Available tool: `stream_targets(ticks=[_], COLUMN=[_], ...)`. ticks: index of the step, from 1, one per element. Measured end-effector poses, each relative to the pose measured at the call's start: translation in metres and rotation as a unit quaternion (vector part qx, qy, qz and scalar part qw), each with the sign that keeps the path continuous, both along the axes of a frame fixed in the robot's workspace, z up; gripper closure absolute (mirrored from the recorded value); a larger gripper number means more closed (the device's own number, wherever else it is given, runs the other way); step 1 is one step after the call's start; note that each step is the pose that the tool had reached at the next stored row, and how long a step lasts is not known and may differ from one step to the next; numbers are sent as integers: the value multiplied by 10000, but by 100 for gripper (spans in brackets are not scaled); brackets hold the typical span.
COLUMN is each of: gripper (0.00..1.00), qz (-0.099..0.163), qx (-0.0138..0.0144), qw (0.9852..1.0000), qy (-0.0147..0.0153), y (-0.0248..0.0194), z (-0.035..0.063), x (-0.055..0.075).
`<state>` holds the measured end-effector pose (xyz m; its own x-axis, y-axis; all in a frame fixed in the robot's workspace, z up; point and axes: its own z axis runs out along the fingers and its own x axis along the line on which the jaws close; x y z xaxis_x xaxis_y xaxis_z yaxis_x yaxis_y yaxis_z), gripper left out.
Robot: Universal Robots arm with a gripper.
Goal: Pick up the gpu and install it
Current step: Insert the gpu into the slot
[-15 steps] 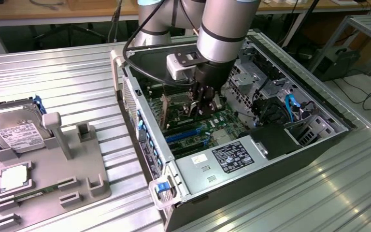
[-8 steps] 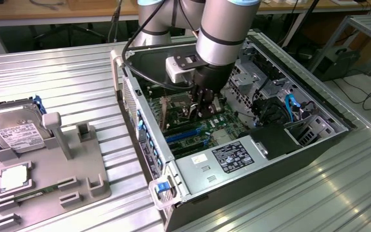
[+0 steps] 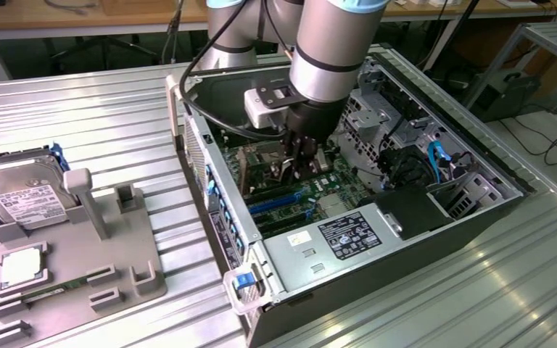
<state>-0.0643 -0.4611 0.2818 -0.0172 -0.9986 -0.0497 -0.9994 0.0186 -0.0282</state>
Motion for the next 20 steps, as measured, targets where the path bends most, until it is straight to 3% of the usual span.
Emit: stream_targets(ticks=[4, 13, 20], gripper=[72, 72, 72], qz=[-1, -1, -1], qx=[-8, -25, -33], qw=[10000, 10000, 10000], qy=[6, 6, 6], y=[-26, -26, -36], z=[-24, -176, -217], x=[-3, -73, -88])
